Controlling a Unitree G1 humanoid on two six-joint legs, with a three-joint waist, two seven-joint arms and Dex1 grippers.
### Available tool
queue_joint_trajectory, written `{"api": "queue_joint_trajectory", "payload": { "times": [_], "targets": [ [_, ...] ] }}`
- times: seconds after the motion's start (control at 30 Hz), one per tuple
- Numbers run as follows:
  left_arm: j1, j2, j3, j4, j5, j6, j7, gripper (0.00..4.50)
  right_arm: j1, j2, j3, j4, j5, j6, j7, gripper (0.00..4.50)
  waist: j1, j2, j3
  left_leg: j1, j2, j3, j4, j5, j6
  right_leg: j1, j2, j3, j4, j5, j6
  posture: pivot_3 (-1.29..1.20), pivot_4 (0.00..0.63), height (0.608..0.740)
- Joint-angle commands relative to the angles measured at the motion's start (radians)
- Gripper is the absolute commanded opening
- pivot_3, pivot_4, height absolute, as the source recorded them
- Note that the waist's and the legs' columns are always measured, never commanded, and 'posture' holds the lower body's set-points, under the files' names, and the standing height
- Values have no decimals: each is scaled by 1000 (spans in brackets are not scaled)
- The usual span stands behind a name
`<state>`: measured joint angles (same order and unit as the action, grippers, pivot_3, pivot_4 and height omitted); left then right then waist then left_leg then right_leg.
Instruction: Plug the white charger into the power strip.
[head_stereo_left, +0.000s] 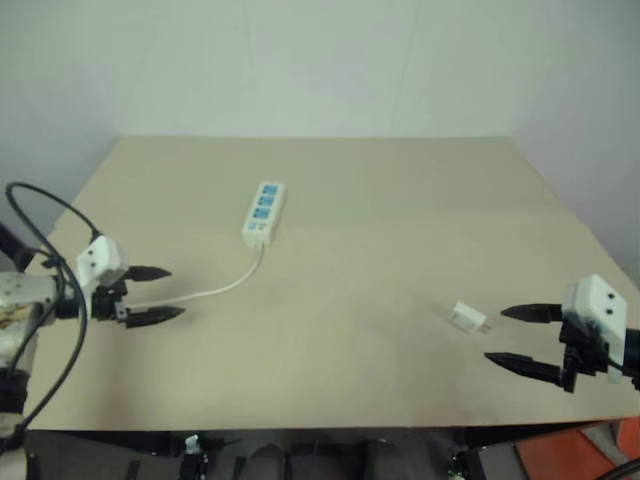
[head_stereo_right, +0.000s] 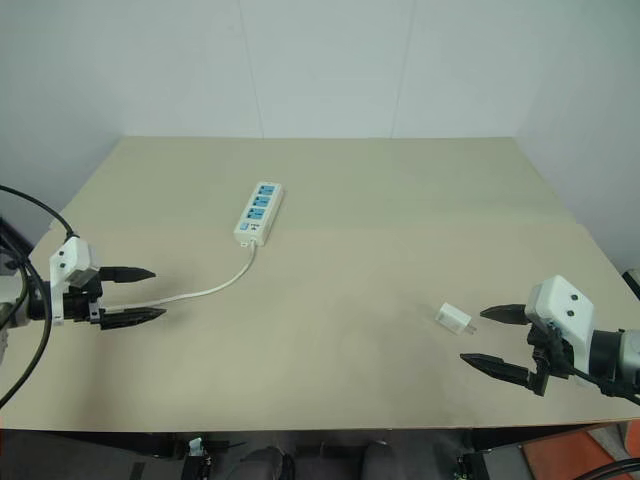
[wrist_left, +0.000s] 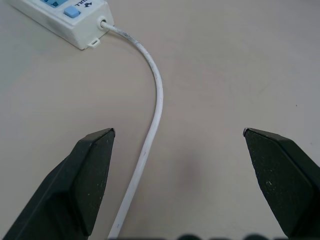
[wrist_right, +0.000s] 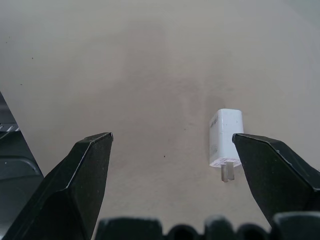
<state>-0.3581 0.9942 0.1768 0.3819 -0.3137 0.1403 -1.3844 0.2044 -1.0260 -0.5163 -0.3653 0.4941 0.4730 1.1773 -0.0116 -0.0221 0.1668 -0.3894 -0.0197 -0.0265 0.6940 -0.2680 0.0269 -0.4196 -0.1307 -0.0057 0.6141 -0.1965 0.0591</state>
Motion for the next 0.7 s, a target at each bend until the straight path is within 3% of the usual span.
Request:
{"api": "queue_joint_trajectory", "payload": {
  "times": [0.03, 0.33, 0.47, 0.6, 0.7],
  "targets": [
    [7, 21, 21, -30, -10, 5, 4, 4484, -1, -7, -29, -16, 6, -9, 2, 4500, 0, 0, 0, 0, 0, 0, 0, 0, 0, 0, 0, 0, 0, 0, 0, 0, 150, 740],
    [28, 18, 34, -43, -17, 1, 10, 4484, 3, -12, -26, -14, -3, -13, 5, 4500, 0, 0, 0, 0, 0, 0, 0, 0, 0, 0, 0, 0, 0, 0, 0, 0, 150, 740],
    [-1, -7, 30, -26, -1, 28, 90, 4484, 5, -6, -28, -20, -13, -10, -13, 4500, 1, 0, 0, 0, 0, 0, 0, 0, 0, 0, 0, 0, 0, 0, 0, 0, 150, 740],
    [-75, -113, 27, 7, 13, 14, 259, 4484, 6, 1, -30, -36, -6, -6, -21, 4500, 10, 0, 0, 1, 0, 0, 1, 0, 0, 1, 0, 0, 1, 0, 0, 0, 150, 740],
    [-110, -260, 39, -7, 14, -58, 410, 4484, -12, 21, -19, -58, 3, 2, -60, 4500, 16, -1, 0, 1, 0, 0, 1, 0, 0, 2, 0, 0, 1, 1, 0, 0, 150, 740]
  ]
}}
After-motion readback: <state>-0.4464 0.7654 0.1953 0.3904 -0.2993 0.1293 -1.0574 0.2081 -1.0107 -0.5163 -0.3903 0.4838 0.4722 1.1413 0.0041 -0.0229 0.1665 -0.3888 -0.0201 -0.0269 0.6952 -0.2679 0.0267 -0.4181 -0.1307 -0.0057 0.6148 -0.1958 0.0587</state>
